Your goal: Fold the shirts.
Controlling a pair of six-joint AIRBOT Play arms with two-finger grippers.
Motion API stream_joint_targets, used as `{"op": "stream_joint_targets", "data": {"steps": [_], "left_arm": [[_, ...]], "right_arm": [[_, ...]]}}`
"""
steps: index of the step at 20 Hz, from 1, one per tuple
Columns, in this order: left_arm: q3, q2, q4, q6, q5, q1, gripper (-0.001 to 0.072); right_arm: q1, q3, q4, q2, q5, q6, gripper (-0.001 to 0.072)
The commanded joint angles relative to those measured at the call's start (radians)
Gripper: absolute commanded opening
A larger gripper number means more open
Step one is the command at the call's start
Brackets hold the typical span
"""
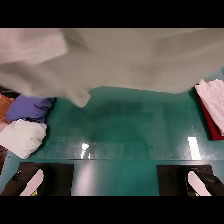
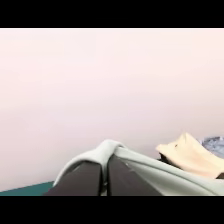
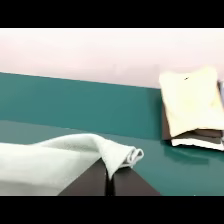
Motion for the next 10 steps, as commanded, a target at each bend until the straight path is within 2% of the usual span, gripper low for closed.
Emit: {"op": "stream_joint_targets", "data": {"steps": [1, 6, 10], "left_arm": [[0.016, -0.010, 0.015, -0.055, 0.003, 0.000, 0.0024], [-0.374, -0.099, -0.060, -0.067, -0.154, -0.011, 0.0025], [-0.640, -0.283, 0.041, -0.002, -0.161, -0.161, 0.0025]], "right_arm": [[0.000, 0.138, -0.042, -0.071, 0.150, 0.033, 0.0013], [0.002, -0.207, -0.041, -0.132, 0.150, 0.039, 0.0013], [0.029, -0.381, -0.045, -0.323, 0.153, 0.031, 0.0013]]}}
